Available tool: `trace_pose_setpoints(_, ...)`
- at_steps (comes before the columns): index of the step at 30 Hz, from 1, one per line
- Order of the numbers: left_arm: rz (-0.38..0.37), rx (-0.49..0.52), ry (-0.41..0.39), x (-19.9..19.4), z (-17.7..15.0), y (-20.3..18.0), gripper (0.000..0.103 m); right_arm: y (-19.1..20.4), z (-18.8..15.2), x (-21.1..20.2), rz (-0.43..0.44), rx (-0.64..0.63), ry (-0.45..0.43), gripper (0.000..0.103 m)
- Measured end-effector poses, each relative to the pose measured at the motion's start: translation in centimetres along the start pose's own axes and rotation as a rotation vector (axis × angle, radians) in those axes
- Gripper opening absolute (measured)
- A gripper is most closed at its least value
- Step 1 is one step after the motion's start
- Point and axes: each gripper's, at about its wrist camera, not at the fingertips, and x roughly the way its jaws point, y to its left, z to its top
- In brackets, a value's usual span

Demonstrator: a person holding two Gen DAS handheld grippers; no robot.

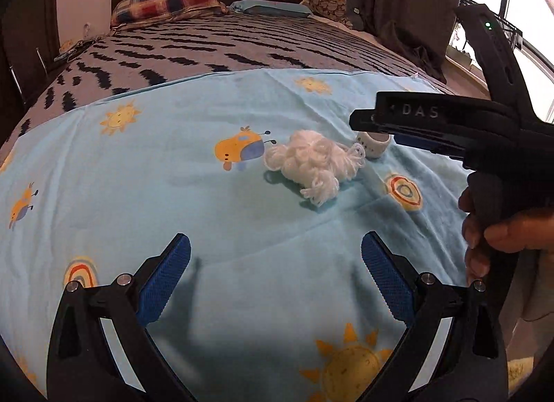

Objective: Collect trash
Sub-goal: 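Grasp the white tape roll with the right tool while the left tool grasps the white yarn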

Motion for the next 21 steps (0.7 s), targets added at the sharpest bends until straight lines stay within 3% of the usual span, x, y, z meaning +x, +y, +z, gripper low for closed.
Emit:
trace_pose_setpoints(1,0.000,0.001,0.002,0.2,0.1,0.0,0.094,0.3,0.0,0.6,-0.024,-0.017,0.013,0.062)
trace_pose_setpoints(3,0.003,0.008,0.005,0.6,0.4,-0.1,0.094,0.3,-0.2,1.5,-0.065,-0.033,0.042,0.042)
trace_pose_setpoints(5,0.010,0.019,0.001,1.1,0.7,-0.3,0.094,-0.4,-0.3,1.4,-0.080,-0.014,0.031,0.035)
trace_pose_setpoints(12,0.016,0.022,-0.012,2.9,2.5,-1.6,0.094,-3.6,-0.4,-2.4,-0.035,0.040,-0.028,0.034)
trace_pose_setpoints(19,0.026,-0.016,-0.006,5.6,4.9,-2.6,0.094,-6.0,-0.4,-5.9,-0.068,0.000,-0.059,0.034)
trace_pose_setpoints(20,0.029,-0.025,0.006,6.2,5.1,-2.7,0.093,-6.2,-0.4,-6.1,-0.070,-0.002,-0.062,0.034)
trace_pose_setpoints(21,0.029,-0.028,0.014,6.5,5.1,-2.8,0.085,-6.5,-0.5,-6.3,-0.070,-0.004,-0.065,0.034)
